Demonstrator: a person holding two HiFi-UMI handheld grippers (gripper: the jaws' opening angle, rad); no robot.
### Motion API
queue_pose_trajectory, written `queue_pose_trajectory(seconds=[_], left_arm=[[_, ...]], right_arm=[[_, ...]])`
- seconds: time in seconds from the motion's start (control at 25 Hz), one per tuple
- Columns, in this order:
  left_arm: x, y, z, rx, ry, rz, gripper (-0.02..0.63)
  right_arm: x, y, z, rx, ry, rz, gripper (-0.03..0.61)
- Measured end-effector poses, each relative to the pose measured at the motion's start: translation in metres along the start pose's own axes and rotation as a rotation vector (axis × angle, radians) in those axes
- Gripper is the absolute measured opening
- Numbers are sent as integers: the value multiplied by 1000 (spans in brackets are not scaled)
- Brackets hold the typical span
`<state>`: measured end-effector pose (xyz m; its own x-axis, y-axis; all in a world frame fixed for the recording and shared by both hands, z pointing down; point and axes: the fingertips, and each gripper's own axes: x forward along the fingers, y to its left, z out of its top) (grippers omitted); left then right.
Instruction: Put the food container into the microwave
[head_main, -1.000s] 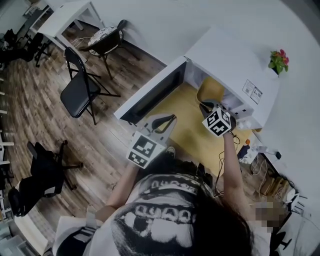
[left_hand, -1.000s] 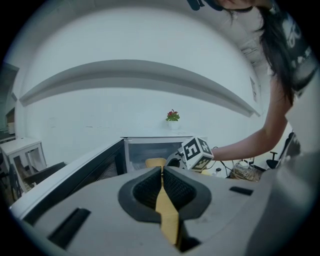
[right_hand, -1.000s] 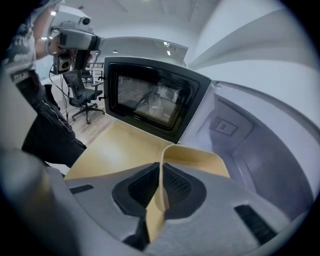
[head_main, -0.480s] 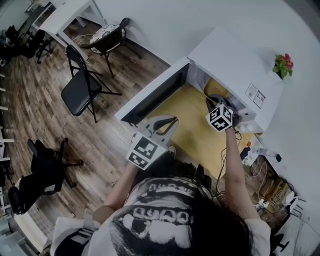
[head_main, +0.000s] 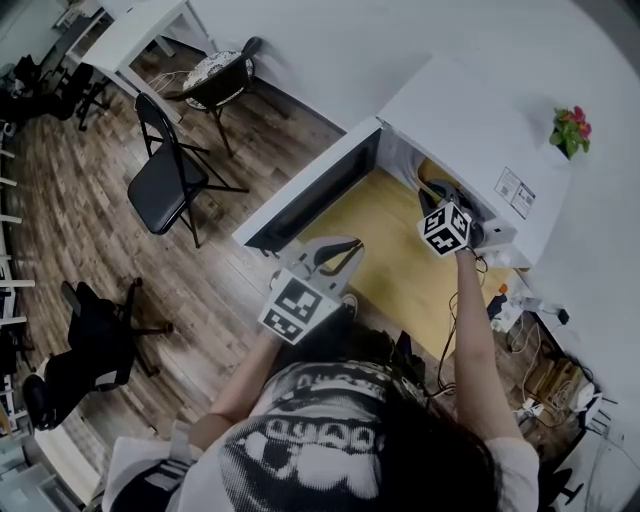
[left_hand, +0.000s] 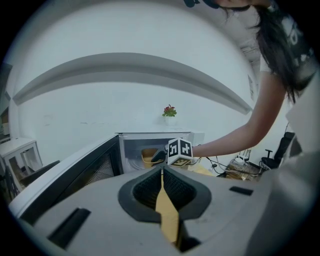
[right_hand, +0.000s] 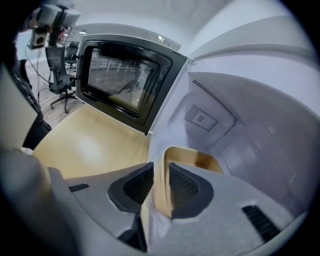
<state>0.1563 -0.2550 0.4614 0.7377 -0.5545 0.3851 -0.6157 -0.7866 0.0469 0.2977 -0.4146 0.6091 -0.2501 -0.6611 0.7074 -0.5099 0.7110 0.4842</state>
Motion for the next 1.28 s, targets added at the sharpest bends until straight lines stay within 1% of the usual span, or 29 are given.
queue_pose_trajectory(seconds=[0.04, 0.08, 0.12, 0.32, 0.48, 0.64, 0.8, 1.0, 1.12, 1.28], left_arm=[[0, 0, -1, -2, 1, 2, 11], [-1, -1, -1, -4, 2, 3, 11], [-2, -1, -2, -6, 3, 5, 11], [-3, -3, -9, -16, 17, 16, 11], [-5, -9, -15, -24, 21, 19, 11], [-10, -16, -19, -27, 21, 16, 11], [-16, -23, -23, -27, 27, 12, 12], [-29, -29, -32, -34, 39, 21, 11], [-40, -33, -39, -36, 47, 26, 11], [-61, -39, -49, -36, 56, 32, 11]], right_arm=[[-2, 1, 1, 10, -4, -2, 114], [-4, 2, 2, 20, -11, -5, 132], [-8, 3, 4, 32, -20, -9, 133], [-28, 18, 20, 110, -97, -2, 133], [-43, 42, 29, 210, -158, 34, 130], [-54, 71, 34, 300, -196, 76, 121], [-69, 115, 37, 389, -234, 144, 107], [-92, 165, 45, 426, -250, 207, 108], [-108, 183, 52, 447, -272, 227, 107], [-131, 204, 66, 437, -300, 238, 107]])
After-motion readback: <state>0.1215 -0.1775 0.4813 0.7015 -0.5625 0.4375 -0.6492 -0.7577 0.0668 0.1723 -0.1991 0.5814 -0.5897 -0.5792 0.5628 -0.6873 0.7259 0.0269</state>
